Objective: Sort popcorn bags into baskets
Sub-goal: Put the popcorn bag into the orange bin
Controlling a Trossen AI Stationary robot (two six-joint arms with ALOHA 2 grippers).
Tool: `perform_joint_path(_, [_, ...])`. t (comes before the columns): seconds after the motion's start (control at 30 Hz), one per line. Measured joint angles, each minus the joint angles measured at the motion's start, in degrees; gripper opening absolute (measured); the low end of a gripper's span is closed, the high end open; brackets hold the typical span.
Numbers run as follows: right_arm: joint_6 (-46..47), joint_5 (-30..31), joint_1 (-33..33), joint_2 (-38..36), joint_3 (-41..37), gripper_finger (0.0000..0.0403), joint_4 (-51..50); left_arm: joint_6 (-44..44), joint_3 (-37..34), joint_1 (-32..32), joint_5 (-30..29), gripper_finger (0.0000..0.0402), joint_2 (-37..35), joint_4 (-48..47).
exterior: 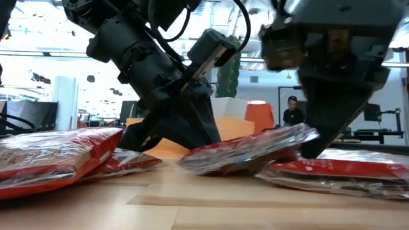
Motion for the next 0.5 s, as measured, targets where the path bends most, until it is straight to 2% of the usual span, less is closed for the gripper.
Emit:
perform_joint_path(0.23, [3.44,0.76,2.76,-6.79,0.01,0.0016,-11.02,-0.98,-0.04,-0.50,1.93,0.0002,-4.25,-1.30])
perform_joint_path(0.5, [11.52,7.91,6.22,-15.23,0.03,0.0031,-21.87,0.16,-0.04,-0.22,2.05,0.0001,-11.35,-4.10])
